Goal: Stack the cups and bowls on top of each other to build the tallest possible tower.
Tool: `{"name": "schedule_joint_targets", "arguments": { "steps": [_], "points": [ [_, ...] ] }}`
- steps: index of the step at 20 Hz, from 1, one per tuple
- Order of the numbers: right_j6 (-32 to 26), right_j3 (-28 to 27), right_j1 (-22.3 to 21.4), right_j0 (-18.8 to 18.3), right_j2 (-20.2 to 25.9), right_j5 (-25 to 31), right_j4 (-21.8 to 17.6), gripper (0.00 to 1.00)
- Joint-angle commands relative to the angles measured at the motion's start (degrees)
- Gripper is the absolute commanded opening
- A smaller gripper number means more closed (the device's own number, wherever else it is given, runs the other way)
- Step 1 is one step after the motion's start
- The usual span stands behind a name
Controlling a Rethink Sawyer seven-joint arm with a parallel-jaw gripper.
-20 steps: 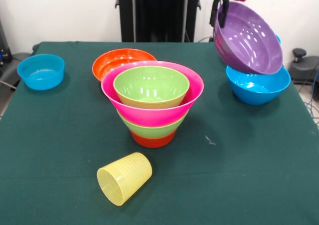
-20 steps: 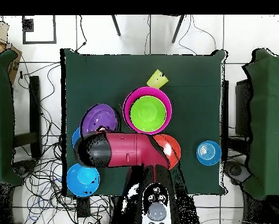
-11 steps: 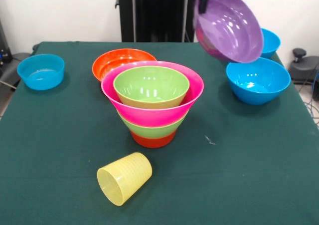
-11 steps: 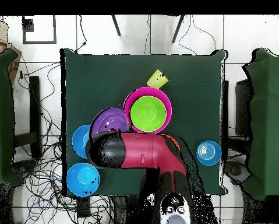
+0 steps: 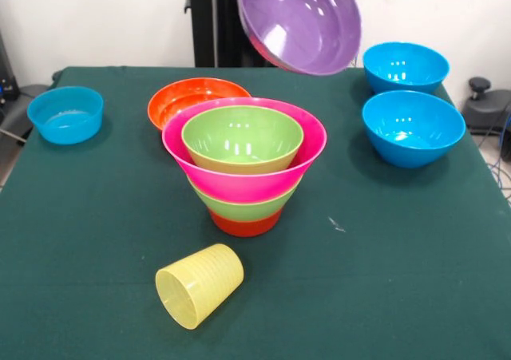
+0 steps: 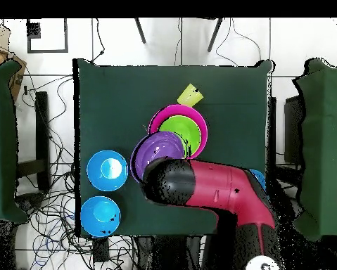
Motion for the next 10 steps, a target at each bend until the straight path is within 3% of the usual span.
{"name": "schedule_joint_targets", "arguments": {
  "steps": [1,10],
  "points": [
    [-20.34,-2.53,-0.78,-2.11,7.65,7.7,-4.51,0.0],
    [-19.73,-5.13,0.56,-3.93,9.78,9.98,-6.38,0.0]
  ]
}}
